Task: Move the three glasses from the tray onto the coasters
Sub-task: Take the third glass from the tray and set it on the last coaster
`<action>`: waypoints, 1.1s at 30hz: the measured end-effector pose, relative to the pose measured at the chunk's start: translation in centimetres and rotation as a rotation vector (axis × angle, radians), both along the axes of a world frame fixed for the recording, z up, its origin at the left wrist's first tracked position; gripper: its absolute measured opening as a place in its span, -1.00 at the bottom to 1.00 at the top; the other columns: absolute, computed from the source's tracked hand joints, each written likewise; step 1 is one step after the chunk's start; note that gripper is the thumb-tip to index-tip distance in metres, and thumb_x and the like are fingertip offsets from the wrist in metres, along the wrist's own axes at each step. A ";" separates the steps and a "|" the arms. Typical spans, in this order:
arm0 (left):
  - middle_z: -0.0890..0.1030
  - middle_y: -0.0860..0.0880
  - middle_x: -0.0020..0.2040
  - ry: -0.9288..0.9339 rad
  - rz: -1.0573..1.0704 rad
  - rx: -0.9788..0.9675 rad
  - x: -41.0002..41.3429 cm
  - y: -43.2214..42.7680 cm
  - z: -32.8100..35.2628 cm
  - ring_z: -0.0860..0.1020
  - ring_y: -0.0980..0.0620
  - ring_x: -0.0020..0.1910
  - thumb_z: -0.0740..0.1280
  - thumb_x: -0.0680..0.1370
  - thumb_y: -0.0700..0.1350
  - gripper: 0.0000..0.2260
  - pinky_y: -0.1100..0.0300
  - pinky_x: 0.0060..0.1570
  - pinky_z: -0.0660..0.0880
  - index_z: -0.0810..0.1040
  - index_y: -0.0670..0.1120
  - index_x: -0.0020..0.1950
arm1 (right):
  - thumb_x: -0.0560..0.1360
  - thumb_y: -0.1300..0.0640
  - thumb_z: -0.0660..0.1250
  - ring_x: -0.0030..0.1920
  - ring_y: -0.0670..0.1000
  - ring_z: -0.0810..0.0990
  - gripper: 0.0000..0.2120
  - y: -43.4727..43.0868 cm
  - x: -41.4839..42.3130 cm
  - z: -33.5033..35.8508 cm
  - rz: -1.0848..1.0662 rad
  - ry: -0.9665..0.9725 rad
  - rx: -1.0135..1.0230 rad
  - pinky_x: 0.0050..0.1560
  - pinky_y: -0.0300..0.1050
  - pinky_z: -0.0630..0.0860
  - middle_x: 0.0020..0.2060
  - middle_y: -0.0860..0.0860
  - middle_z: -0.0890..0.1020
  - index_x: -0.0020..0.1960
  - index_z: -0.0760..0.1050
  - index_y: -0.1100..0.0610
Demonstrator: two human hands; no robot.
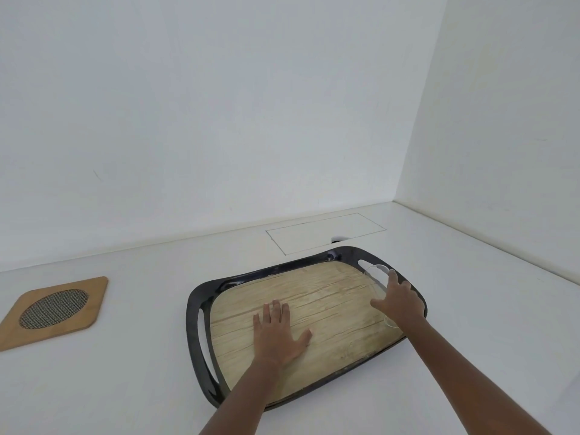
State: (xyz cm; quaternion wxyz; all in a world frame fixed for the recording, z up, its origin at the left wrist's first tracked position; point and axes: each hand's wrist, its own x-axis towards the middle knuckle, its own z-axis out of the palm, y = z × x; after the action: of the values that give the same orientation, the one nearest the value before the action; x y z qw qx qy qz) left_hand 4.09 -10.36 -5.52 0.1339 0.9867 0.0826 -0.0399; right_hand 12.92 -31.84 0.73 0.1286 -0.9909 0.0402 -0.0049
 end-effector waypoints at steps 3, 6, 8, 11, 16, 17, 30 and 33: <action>-0.13 -0.14 0.58 0.003 -0.002 -0.019 -0.2 0.1 0.1 -0.18 -0.14 0.55 -0.01 0.55 0.27 -0.29 -0.08 0.51 -0.18 -0.13 -0.11 0.54 | 0.40 -0.02 0.34 0.17 0.29 0.49 -0.22 0.0 -0.2 -0.2 -0.006 -0.012 0.032 0.14 0.09 0.48 0.21 0.27 0.43 0.46 0.02 0.18; -0.13 -0.14 0.57 -0.018 0.003 -0.054 -0.5 0.4 0.2 -0.19 -0.14 0.55 -0.01 0.57 0.25 -0.31 -0.07 0.51 -0.19 -0.13 -0.11 0.54 | 0.40 -0.03 0.36 0.17 0.29 0.50 -0.21 0.6 -0.8 -0.3 0.002 -0.038 0.121 0.11 0.10 0.49 0.20 0.28 0.44 0.46 0.06 0.20; -0.12 -0.14 0.57 -0.048 0.002 -0.074 -0.7 0.5 0.4 -0.19 -0.14 0.55 0.00 0.58 0.22 -0.34 -0.06 0.52 -0.18 -0.11 -0.11 0.54 | 0.39 -0.02 0.38 0.18 0.27 0.50 -0.23 1.2 -1.3 -0.3 0.025 -0.069 0.214 0.09 0.08 0.49 0.18 0.28 0.47 0.44 0.10 0.20; -0.07 -0.14 0.58 -0.108 0.010 -0.129 -1.0 0.4 0.9 -0.16 -0.13 0.55 0.00 0.60 0.18 -0.39 -0.03 0.52 -0.16 -0.06 -0.11 0.53 | 0.38 0.00 0.40 0.19 0.23 0.50 -0.27 2.8 -2.3 0.0 0.097 -0.110 0.350 0.03 -0.04 0.43 0.18 0.25 0.50 0.42 0.15 0.19; 0.01 -0.11 0.57 -0.187 0.032 -0.338 -1.4 0.9 2.6 -0.14 -0.09 0.55 0.02 0.61 0.14 -0.44 0.00 0.52 -0.14 0.03 -0.12 0.53 | 0.37 0.00 0.43 0.21 0.13 0.50 -0.32 6.7 -4.3 1.2 0.202 -0.093 0.643 0.07 -0.10 0.40 0.22 0.16 0.52 0.39 0.23 0.16; 0.03 -0.10 0.57 -0.194 0.034 -0.397 -1.5 1.2 2.9 -0.15 -0.08 0.55 0.03 0.62 0.13 -0.45 0.00 0.52 -0.14 0.05 -0.12 0.52 | 0.37 0.00 0.43 0.19 0.13 0.52 -0.34 7.6 -4.7 1.5 0.204 -0.068 0.709 0.09 -0.04 0.47 0.20 0.15 0.53 0.37 0.26 0.15; 0.66 -0.17 0.09 -0.261 0.036 -1.438 -6.7 9.1 8.6 0.58 -0.13 0.11 0.01 0.59 0.17 -0.48 -0.03 0.31 0.40 0.54 -0.18 0.21 | 0.31 -0.06 0.38 -0.04 0.07 0.63 -0.56 18.5 -10.7 5.1 0.416 0.581 1.483 -0.07 -0.05 0.58 -0.02 0.12 0.63 0.09 0.56 0.16; 0.60 -0.27 0.05 -0.247 -0.050 -1.563 -8.1 11.9 8.8 0.57 -0.15 -0.05 0.00 0.55 0.20 -0.38 -0.01 0.09 0.45 0.55 -0.29 0.14 | 0.31 -0.09 0.35 -0.20 0.05 0.63 -0.49 21.3 -12.0 5.1 0.462 0.761 1.567 -0.25 -0.13 0.59 -0.10 0.13 0.63 0.11 0.55 0.24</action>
State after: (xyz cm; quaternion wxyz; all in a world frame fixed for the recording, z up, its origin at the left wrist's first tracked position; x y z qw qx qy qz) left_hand -4.02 1.52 3.32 0.7955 0.6055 -0.0071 0.0206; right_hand 0.88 -10.59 5.84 0.7429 -0.5373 -0.1283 0.3781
